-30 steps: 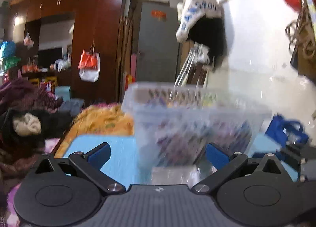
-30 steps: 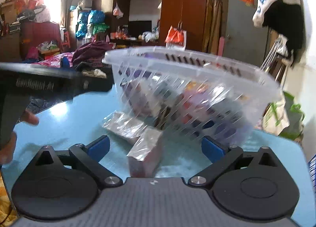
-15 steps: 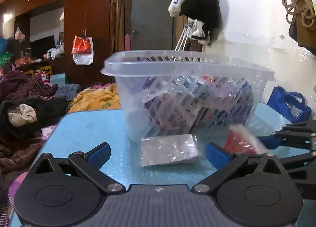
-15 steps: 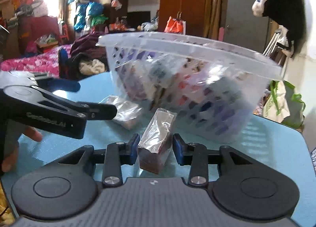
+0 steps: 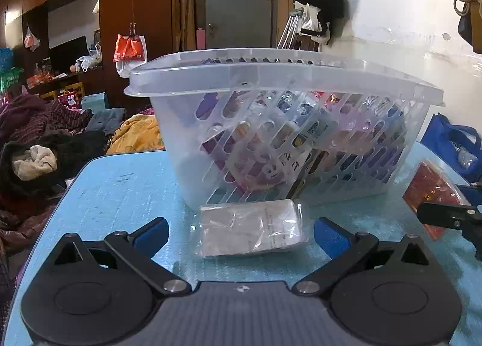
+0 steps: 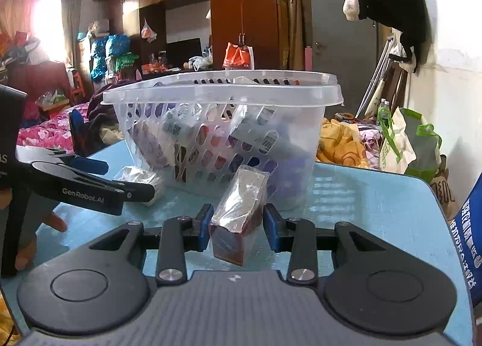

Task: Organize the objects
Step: 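Grasp a clear packet with the left tool while the right tool grasps a foil-wrapped box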

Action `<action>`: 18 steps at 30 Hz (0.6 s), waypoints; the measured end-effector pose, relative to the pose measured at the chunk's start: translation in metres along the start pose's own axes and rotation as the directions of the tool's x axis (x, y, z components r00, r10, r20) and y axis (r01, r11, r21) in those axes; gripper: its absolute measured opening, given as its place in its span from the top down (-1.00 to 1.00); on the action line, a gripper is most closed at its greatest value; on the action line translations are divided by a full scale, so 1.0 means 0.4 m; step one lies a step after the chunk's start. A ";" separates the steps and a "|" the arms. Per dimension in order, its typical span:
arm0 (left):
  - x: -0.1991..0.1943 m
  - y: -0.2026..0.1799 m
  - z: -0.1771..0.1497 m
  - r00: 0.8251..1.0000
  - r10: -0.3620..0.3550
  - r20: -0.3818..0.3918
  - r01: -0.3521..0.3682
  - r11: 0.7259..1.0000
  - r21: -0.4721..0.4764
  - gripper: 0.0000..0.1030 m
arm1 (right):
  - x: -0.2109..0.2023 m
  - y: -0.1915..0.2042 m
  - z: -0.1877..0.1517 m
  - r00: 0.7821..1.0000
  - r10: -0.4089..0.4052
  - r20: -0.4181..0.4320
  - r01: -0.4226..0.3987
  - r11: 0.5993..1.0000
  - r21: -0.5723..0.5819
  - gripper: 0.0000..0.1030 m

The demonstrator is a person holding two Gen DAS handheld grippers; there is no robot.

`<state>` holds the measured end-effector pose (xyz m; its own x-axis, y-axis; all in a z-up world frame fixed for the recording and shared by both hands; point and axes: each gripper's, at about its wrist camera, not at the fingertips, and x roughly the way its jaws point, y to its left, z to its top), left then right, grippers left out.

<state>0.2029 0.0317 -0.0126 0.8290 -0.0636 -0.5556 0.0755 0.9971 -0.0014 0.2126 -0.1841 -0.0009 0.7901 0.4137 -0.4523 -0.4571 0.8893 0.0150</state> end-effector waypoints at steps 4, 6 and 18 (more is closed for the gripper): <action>0.000 -0.011 0.002 1.000 0.013 -0.003 -0.013 1.000 0.011 -0.99 | 0.001 0.008 -0.001 1.000 -0.007 0.002 0.007 1.000 -0.016 0.23; -0.004 -0.012 0.000 1.000 0.010 0.003 -0.010 1.000 0.013 -0.91 | 0.002 0.008 -0.002 1.000 -0.005 0.003 0.005 1.000 -0.015 0.23; -0.080 -0.002 -0.024 0.980 -0.100 0.174 0.097 0.995 0.027 -0.52 | -0.008 0.002 -0.005 1.000 -0.009 0.021 0.009 1.000 -0.009 0.23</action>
<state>0.1707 0.0335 -0.0028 0.9010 -0.1696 -0.3994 0.1708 0.9848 -0.0327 0.2088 -0.1854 -0.0013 0.8024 0.4100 -0.4336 -0.4538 0.8911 0.0028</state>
